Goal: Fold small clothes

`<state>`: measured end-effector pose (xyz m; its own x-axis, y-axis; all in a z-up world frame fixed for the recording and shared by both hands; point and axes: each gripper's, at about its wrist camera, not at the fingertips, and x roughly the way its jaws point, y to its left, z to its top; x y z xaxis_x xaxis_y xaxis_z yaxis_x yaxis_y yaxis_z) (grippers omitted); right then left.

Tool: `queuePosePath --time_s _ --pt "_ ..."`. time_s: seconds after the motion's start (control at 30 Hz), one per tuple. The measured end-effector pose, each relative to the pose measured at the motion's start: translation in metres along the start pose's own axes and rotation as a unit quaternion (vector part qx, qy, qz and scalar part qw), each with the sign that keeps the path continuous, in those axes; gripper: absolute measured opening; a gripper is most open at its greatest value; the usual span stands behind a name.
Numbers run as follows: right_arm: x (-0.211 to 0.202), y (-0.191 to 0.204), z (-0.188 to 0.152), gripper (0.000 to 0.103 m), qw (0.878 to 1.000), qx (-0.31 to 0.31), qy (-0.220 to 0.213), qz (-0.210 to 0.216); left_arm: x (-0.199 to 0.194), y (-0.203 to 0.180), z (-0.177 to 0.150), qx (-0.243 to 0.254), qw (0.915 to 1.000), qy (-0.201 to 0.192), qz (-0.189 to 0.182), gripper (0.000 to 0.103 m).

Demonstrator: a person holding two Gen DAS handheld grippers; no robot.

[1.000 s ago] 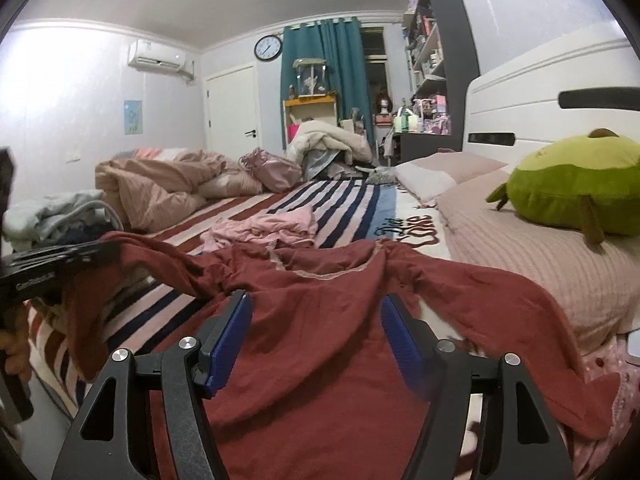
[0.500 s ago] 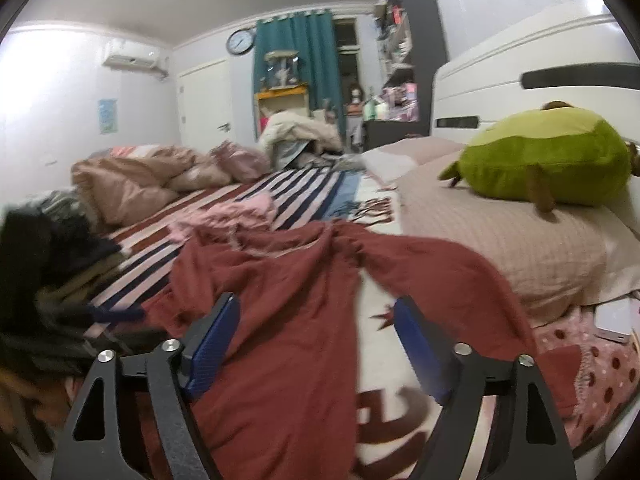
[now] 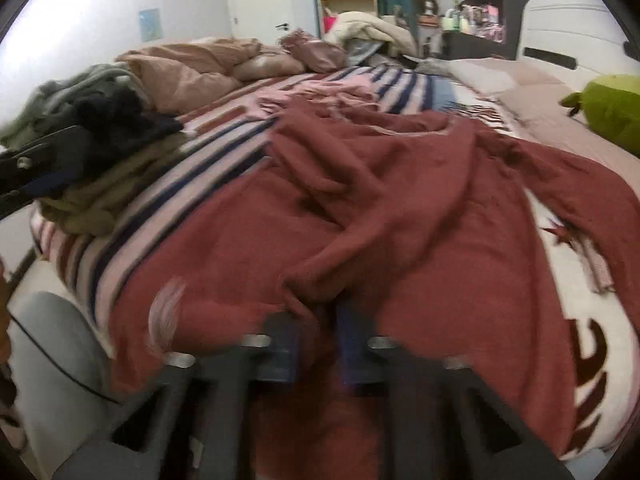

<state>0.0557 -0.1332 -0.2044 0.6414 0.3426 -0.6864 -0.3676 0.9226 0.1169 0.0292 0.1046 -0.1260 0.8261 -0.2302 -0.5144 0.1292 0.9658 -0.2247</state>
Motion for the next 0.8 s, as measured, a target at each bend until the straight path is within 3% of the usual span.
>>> queuePosePath --time_s 0.1,0.27,0.37,0.4,0.43,0.5,0.53,0.63,0.73,0.77,0.8 --pt "-0.017 -0.03 0.003 0.005 0.999 0.028 -0.007 0.018 0.001 -0.001 -0.001 0.007 0.9999 0.0 -0.013 0.082" --pt "-0.022 -0.083 0.019 0.005 0.997 0.0 0.027 -0.072 0.01 -0.006 0.003 0.004 0.9993 0.0 -0.037 0.082" --pt "-0.02 -0.104 0.027 0.009 0.988 -0.016 0.047 -0.148 0.015 -0.01 0.004 0.008 0.9993 0.004 -0.035 0.083" --pt "-0.025 -0.107 0.028 0.014 0.989 -0.015 0.041 -0.143 0.017 -0.011 0.004 0.01 0.9993 0.006 -0.035 0.083" --pt "-0.031 -0.107 0.027 0.034 0.993 -0.006 0.031 -0.115 0.019 -0.012 0.004 0.013 0.9994 0.01 -0.032 0.083" --pt "-0.036 -0.105 0.024 0.052 0.998 0.011 0.019 -0.057 0.024 -0.014 0.005 0.017 0.9994 0.014 -0.025 0.083" --pt "-0.032 -0.102 0.023 0.051 0.999 0.013 0.025 -0.032 0.027 -0.015 0.004 0.018 0.9994 0.018 -0.025 0.084" --pt "-0.014 -0.089 0.017 0.051 0.999 0.003 0.049 -0.011 0.04 -0.02 0.004 0.022 0.9991 0.03 -0.022 0.084" --pt "0.0 -0.081 0.008 0.051 0.995 -0.029 0.065 -0.063 0.054 -0.025 -0.001 0.037 0.9981 0.049 -0.006 0.084" --pt "0.0 -0.08 0.007 0.05 0.995 -0.033 0.06 -0.065 0.06 -0.025 -0.006 0.039 0.9976 0.058 0.002 0.084" --pt "-0.001 -0.08 0.005 0.043 0.996 -0.035 0.059 -0.054 0.064 -0.024 -0.009 0.038 0.9973 0.062 0.01 0.084"
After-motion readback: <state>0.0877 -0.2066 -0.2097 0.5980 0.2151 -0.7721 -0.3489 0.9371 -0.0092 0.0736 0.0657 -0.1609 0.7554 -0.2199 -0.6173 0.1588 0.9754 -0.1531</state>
